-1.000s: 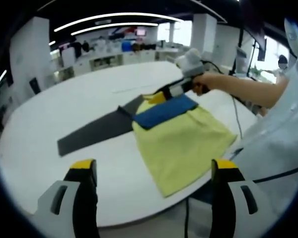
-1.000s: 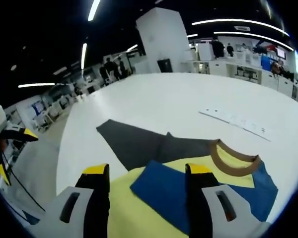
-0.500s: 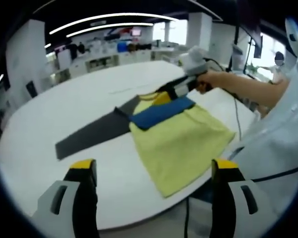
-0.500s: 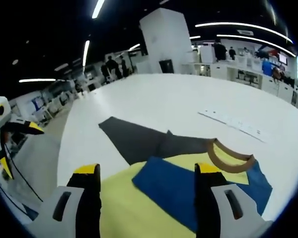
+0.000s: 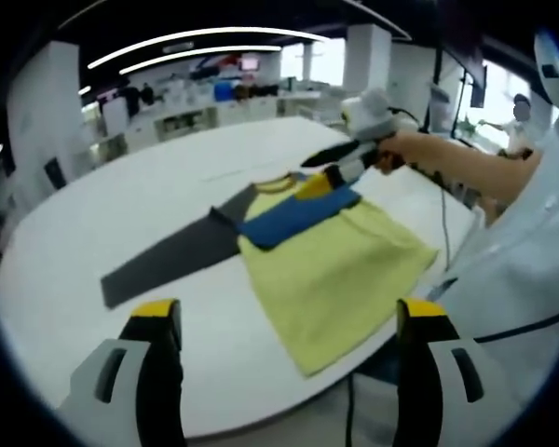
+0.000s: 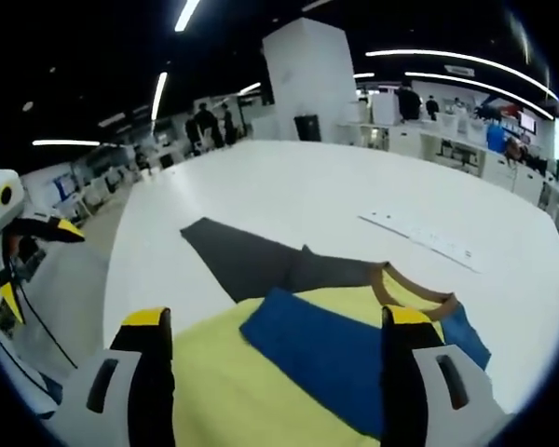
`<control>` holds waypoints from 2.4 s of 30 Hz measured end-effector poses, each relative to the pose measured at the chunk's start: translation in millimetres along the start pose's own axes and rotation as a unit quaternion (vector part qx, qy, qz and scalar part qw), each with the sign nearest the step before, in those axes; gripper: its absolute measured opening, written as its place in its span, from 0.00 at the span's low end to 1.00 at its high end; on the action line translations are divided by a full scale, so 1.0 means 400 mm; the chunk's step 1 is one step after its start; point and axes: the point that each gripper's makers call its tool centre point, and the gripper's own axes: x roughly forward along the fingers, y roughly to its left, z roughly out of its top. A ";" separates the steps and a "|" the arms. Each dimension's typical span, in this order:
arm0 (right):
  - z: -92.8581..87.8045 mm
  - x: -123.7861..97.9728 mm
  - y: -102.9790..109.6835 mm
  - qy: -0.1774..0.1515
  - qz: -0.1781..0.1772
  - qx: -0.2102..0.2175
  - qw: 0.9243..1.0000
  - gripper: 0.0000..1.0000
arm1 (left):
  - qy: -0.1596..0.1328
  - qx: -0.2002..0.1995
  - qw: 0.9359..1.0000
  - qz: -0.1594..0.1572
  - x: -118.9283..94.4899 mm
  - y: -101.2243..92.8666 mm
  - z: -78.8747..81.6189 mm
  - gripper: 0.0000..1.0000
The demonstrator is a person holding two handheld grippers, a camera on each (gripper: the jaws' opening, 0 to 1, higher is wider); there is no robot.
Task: Fold the garment on the visible template until the final outline fits inside the template.
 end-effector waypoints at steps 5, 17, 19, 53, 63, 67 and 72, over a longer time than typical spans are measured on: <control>-0.005 -0.013 -0.007 0.001 -0.008 -0.005 1.000 0.99 | 0.002 0.006 1.000 -0.003 0.003 -0.002 0.003 0.92; -0.016 -0.064 -0.001 0.002 -0.013 -0.004 1.000 1.00 | 0.007 0.016 1.000 -0.006 0.008 -0.003 0.010 0.92; -0.021 -0.073 -0.003 0.001 -0.018 -0.005 1.000 1.00 | 0.009 0.019 1.000 -0.004 0.006 0.000 0.010 0.92; -0.035 -0.286 0.007 -0.017 -0.063 -0.033 0.997 1.00 | 0.016 0.029 0.999 -0.007 0.024 -0.005 0.028 0.91; -0.040 -0.326 0.007 -0.019 -0.069 -0.035 0.997 1.00 | 0.017 0.036 0.999 -0.008 0.028 -0.014 0.042 0.92; -0.041 -0.341 0.010 -0.018 -0.071 -0.042 0.996 1.00 | 0.019 0.037 0.999 -0.008 0.031 -0.016 0.043 0.92; -0.050 -0.364 0.014 -0.018 -0.074 -0.042 0.996 1.00 | 0.021 0.040 0.999 -0.011 0.033 -0.023 0.046 0.92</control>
